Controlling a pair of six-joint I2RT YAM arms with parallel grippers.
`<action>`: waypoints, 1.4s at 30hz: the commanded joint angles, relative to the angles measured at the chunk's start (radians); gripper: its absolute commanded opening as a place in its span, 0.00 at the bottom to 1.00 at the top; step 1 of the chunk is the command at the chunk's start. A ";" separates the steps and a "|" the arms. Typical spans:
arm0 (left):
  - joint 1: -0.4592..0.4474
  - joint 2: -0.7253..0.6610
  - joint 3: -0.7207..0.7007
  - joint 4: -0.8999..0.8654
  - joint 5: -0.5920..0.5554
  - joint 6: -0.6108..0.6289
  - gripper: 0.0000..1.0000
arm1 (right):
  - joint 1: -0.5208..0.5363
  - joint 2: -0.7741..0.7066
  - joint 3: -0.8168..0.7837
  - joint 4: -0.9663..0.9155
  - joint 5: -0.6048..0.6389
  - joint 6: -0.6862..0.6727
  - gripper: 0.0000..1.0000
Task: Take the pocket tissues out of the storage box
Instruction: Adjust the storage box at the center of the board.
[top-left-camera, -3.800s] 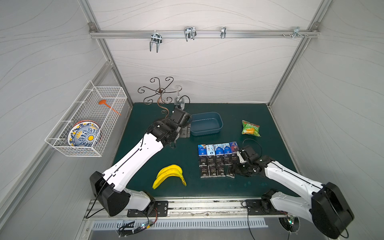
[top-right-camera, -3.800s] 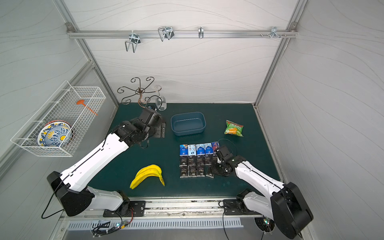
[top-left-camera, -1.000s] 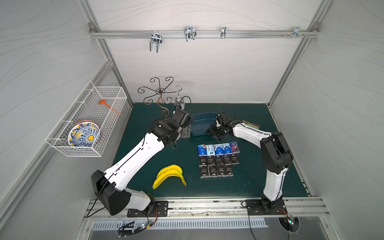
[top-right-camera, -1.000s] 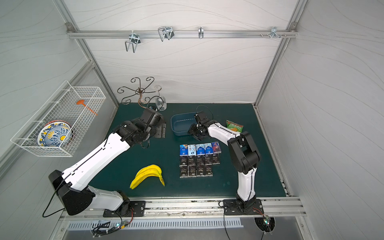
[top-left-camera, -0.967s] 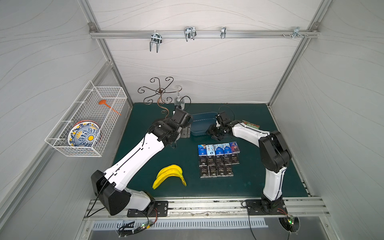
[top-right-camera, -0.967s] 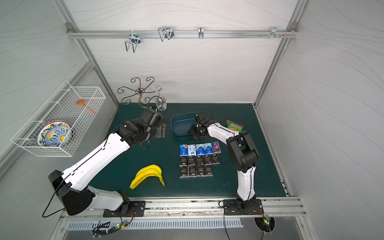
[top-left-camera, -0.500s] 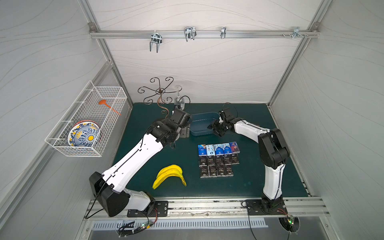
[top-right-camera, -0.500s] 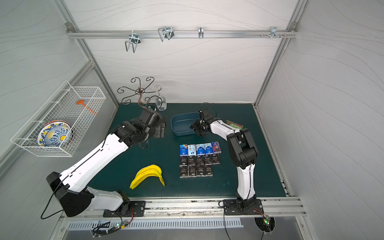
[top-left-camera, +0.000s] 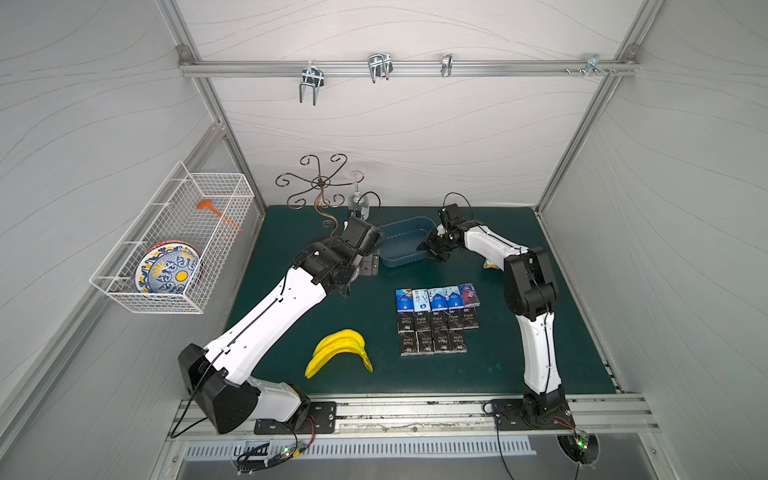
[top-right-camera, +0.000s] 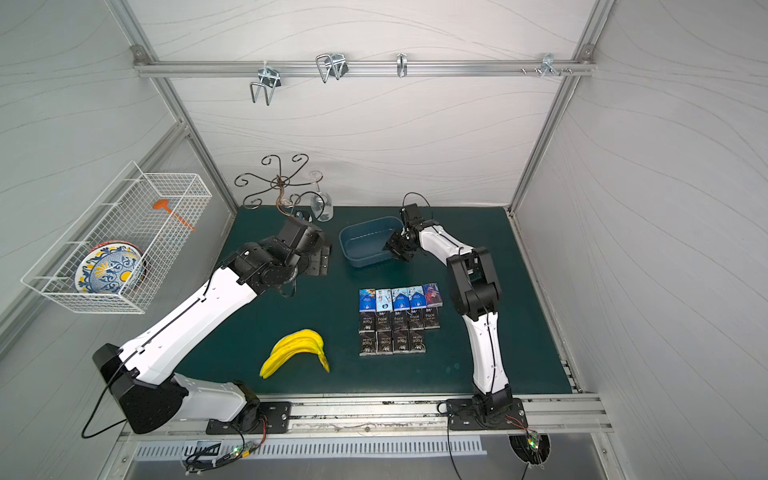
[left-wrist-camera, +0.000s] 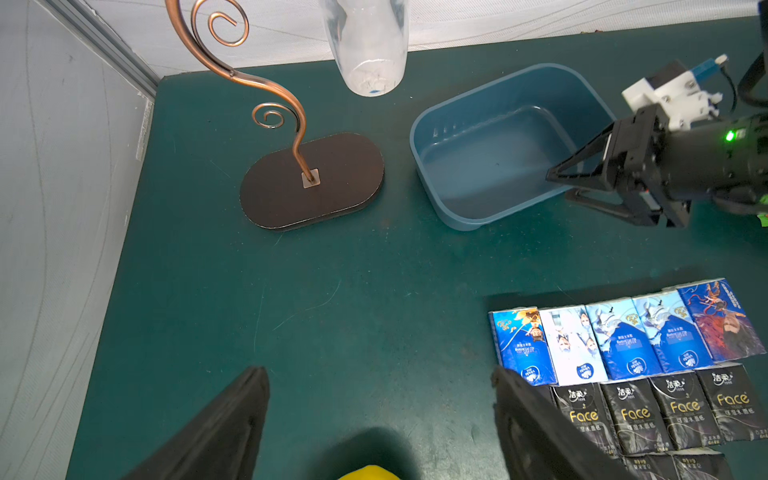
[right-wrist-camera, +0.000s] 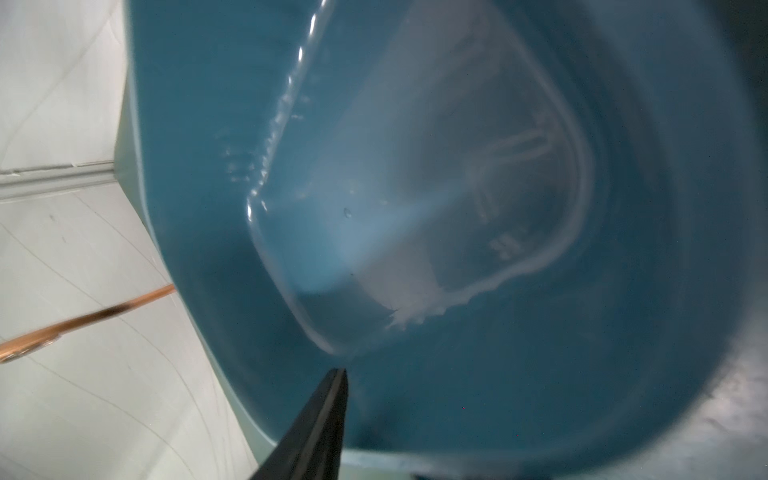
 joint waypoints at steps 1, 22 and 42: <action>-0.003 -0.002 0.026 0.014 -0.018 0.011 0.89 | -0.011 0.019 0.068 -0.135 -0.011 -0.110 0.35; -0.003 0.015 0.025 0.014 -0.017 0.004 0.88 | -0.117 -0.060 0.071 -0.210 -0.032 -0.299 0.39; 0.002 -0.015 0.005 0.020 -0.018 0.031 0.89 | 0.021 0.053 0.109 -0.129 0.002 -0.113 0.51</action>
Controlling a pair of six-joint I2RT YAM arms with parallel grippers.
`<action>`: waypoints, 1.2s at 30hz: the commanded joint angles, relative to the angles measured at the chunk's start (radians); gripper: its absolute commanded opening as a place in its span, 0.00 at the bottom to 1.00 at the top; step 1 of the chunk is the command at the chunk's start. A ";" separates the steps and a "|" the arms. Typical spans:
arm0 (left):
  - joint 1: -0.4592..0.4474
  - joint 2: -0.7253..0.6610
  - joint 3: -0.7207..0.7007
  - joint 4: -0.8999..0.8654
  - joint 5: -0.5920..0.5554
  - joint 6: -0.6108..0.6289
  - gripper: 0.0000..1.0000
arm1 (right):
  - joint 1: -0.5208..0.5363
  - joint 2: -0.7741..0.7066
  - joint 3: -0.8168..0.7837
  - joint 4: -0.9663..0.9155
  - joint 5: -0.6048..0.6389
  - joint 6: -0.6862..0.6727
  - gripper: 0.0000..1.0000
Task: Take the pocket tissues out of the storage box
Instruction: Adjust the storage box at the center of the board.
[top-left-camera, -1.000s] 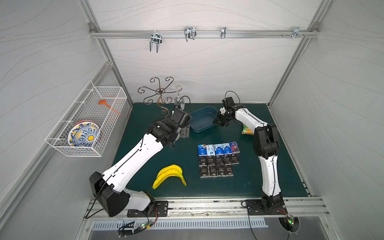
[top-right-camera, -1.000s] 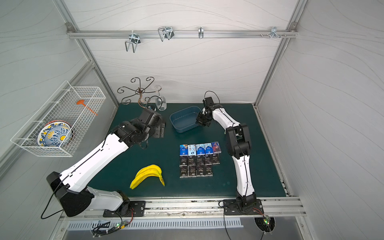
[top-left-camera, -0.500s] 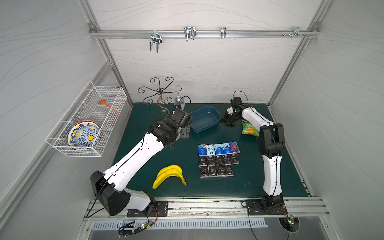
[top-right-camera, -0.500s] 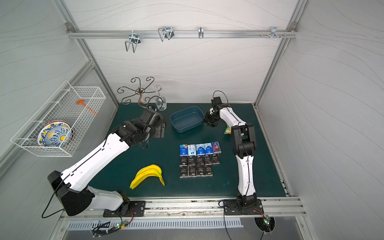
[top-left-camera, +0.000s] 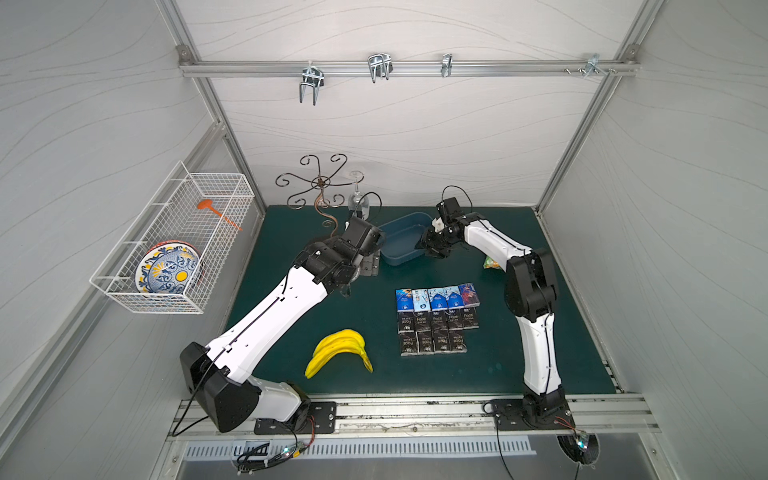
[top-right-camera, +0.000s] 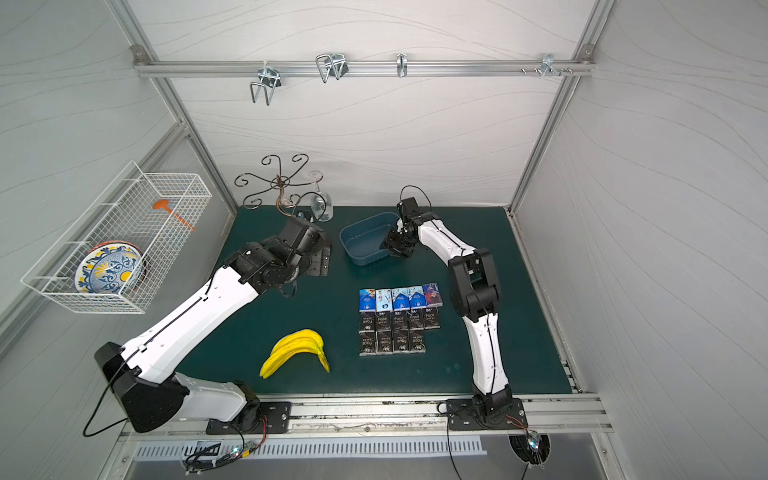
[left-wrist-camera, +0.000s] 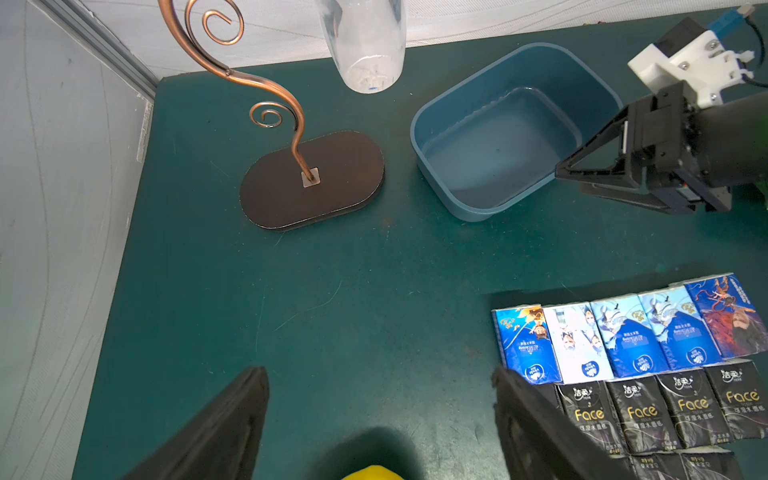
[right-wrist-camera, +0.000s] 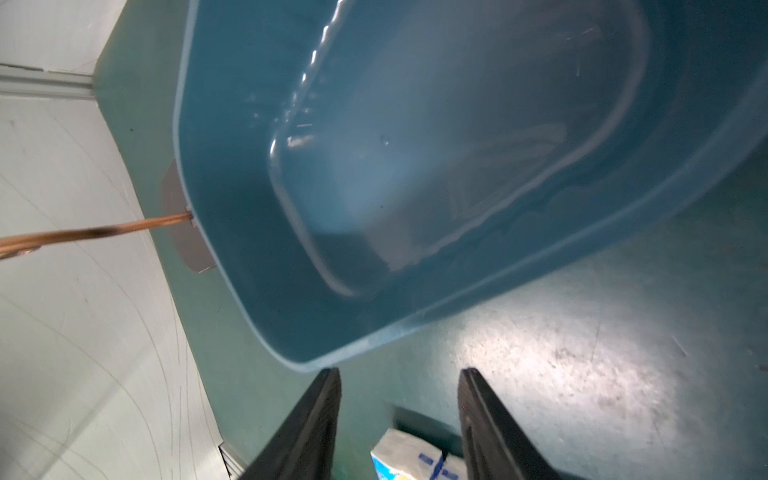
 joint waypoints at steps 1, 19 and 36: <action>0.003 -0.025 0.006 0.019 -0.018 0.018 0.89 | 0.002 0.067 0.057 -0.039 0.015 0.018 0.51; 0.017 -0.036 0.010 0.018 -0.006 0.018 0.89 | -0.041 0.050 0.050 -0.101 0.050 -0.088 0.23; 0.017 -0.025 0.007 0.018 0.000 0.007 0.89 | -0.054 0.100 0.196 -0.225 0.216 -0.388 0.11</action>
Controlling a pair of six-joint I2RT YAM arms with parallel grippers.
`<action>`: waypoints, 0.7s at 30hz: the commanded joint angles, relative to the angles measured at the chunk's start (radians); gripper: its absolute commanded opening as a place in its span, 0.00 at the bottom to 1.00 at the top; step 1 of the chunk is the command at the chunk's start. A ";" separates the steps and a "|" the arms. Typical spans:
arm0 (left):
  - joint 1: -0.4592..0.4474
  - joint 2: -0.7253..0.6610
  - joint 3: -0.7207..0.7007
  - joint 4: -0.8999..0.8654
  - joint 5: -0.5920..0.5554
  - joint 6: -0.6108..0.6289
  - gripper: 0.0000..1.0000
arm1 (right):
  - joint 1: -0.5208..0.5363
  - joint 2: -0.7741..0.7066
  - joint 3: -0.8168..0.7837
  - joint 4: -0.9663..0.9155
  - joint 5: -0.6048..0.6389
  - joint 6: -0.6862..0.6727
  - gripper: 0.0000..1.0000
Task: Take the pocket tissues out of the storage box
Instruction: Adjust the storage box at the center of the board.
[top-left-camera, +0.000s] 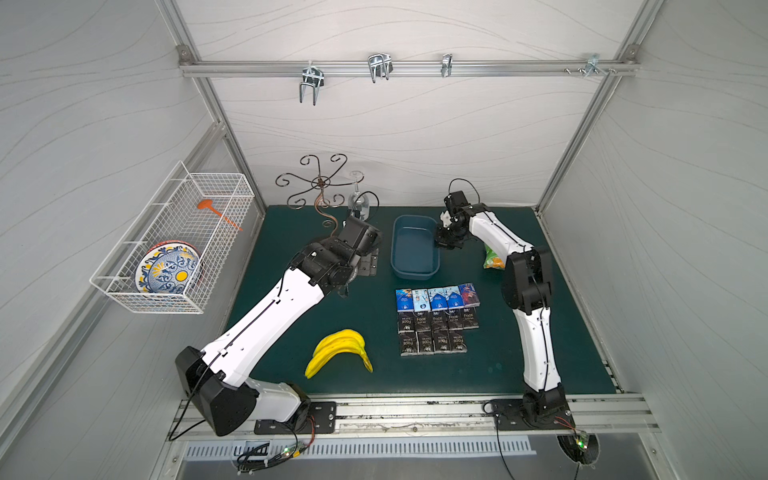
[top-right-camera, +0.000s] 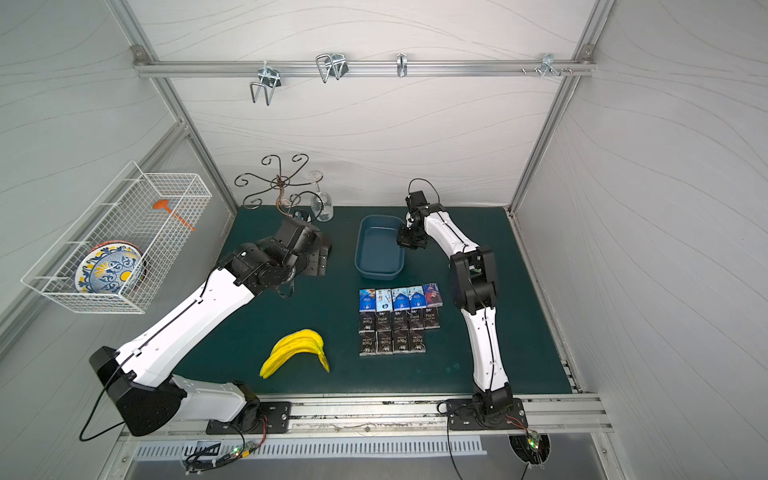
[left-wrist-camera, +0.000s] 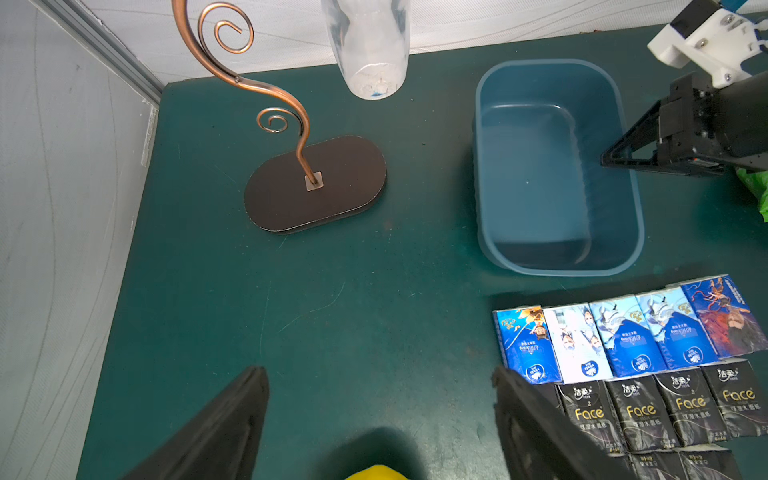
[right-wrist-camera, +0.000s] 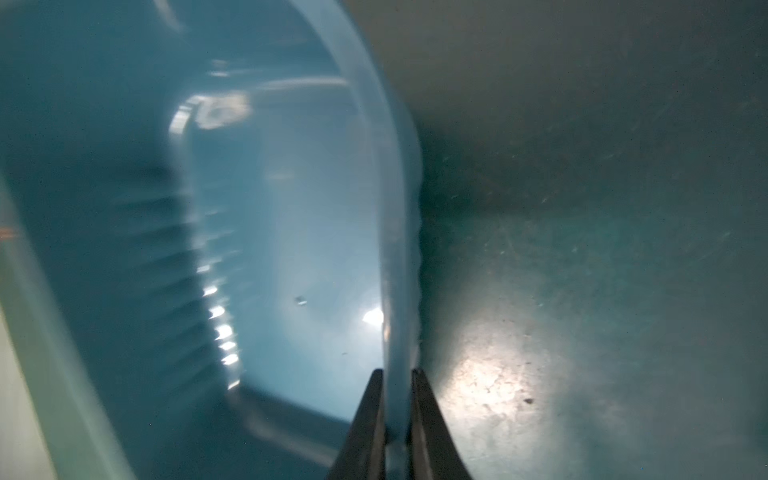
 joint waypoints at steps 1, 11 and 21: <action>0.004 -0.004 0.008 0.018 -0.001 -0.001 0.89 | 0.006 0.031 0.029 -0.021 0.047 -0.087 0.11; 0.004 0.013 0.009 0.013 0.001 -0.005 0.88 | 0.008 0.092 0.127 -0.009 0.079 -0.250 0.17; 0.004 0.016 0.003 0.012 -0.004 -0.007 0.88 | -0.027 0.034 0.063 0.106 0.043 -0.188 0.29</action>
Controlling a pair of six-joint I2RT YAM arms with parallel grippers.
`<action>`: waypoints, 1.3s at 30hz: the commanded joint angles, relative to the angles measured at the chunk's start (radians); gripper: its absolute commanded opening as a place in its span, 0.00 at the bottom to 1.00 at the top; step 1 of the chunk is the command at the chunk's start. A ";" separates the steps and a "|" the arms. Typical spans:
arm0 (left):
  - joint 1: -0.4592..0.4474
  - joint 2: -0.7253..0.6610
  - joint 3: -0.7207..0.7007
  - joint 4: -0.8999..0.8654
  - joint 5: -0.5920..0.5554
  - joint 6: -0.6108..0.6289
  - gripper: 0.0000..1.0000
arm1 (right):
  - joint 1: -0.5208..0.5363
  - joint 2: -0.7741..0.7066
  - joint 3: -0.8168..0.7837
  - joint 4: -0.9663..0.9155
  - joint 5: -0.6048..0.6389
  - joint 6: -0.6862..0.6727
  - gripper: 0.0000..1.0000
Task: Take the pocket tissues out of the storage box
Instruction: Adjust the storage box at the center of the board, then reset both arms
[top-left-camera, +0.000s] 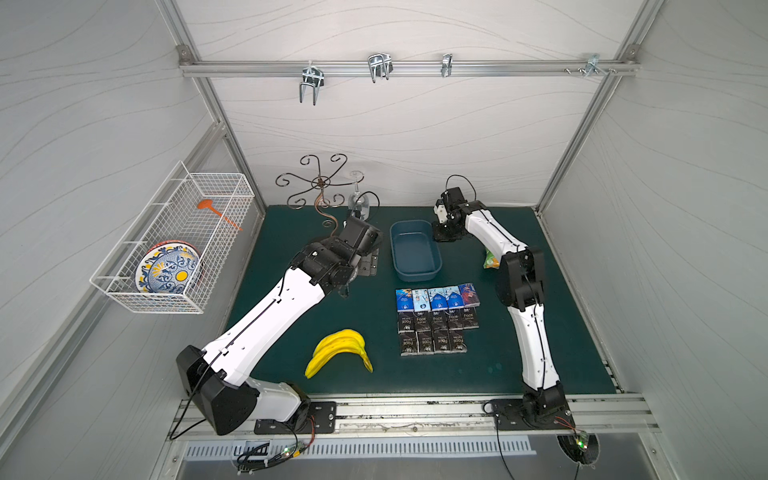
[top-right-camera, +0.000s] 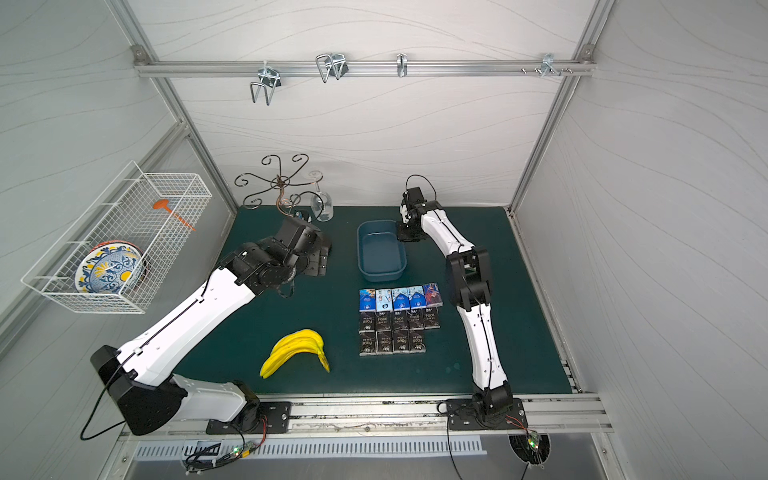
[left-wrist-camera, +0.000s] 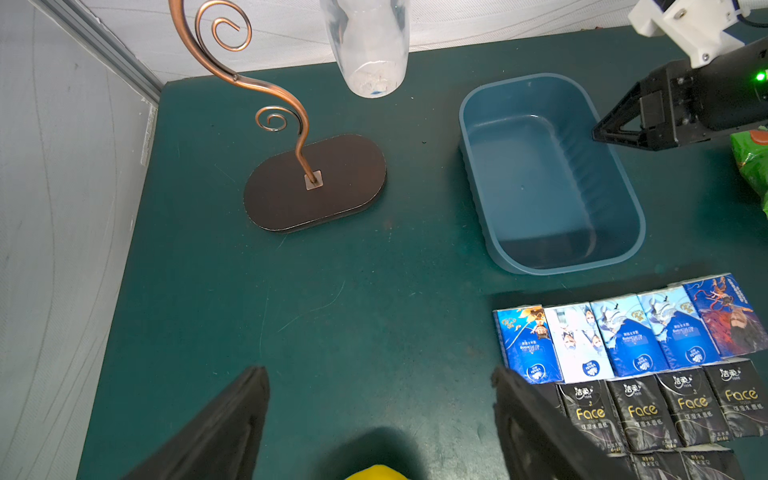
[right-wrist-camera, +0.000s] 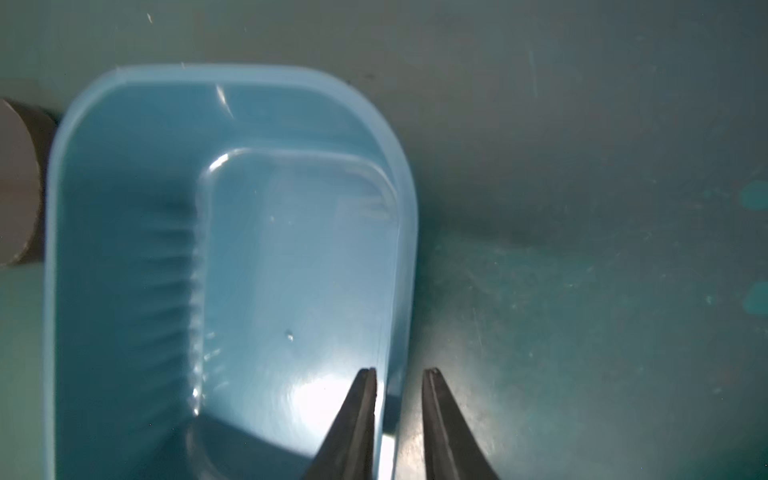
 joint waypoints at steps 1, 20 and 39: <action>0.004 0.010 0.003 0.011 -0.006 -0.005 0.88 | -0.023 -0.077 -0.081 0.083 -0.039 0.040 0.33; 0.029 -0.030 -0.145 0.207 -0.010 -0.004 1.00 | -0.038 -1.057 -1.067 0.328 0.215 0.010 0.99; 0.319 -0.208 -0.760 0.891 -0.122 0.213 1.00 | -0.266 -1.145 -1.728 1.227 0.200 -0.170 0.99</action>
